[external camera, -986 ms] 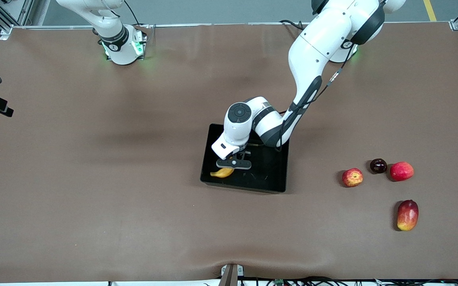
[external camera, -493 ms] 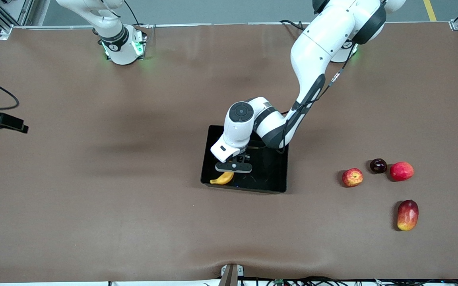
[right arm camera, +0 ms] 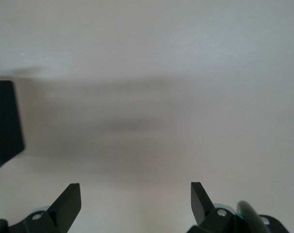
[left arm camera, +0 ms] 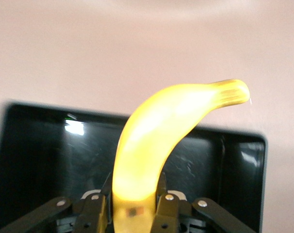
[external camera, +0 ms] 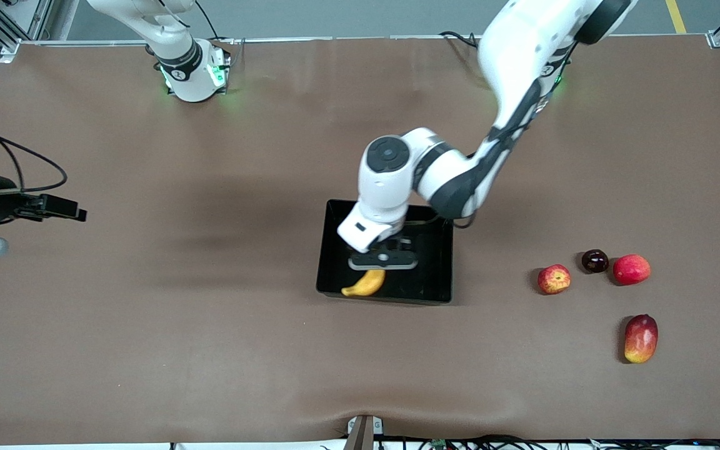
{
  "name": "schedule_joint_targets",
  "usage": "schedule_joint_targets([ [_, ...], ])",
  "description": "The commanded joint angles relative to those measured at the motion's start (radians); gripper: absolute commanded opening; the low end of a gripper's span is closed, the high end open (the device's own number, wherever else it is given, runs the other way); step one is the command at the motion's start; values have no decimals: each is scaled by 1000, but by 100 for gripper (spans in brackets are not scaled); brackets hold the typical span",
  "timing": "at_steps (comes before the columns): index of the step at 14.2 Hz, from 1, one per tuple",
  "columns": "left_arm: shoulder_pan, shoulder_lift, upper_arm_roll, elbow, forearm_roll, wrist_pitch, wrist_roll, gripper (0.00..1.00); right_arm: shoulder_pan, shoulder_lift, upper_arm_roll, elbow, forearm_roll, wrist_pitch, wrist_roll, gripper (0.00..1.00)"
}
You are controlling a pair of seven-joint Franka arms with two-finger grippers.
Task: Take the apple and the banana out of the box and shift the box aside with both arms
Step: 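Carry the banana out with the left gripper while the right gripper reaches the tray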
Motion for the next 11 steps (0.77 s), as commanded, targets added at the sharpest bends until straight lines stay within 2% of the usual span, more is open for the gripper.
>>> schedule_joint_targets([
  [1, 80, -107, -9, -43, -44, -71, 60, 0, 63, 29, -2, 6, 64, 10, 37, 100],
  [4, 174, -129, -11, -44, -48, -119, 123, 0, 204, 44, -2, 1, 61, 56, 286, 100],
  [7, 293, -129, -11, -44, -49, -144, 317, 0, 362, 114, -2, 1, 58, 157, 504, 100],
  [11, 433, -78, -7, -40, -52, -142, 618, 0, 500, 223, -4, 0, 57, 306, 546, 100],
])
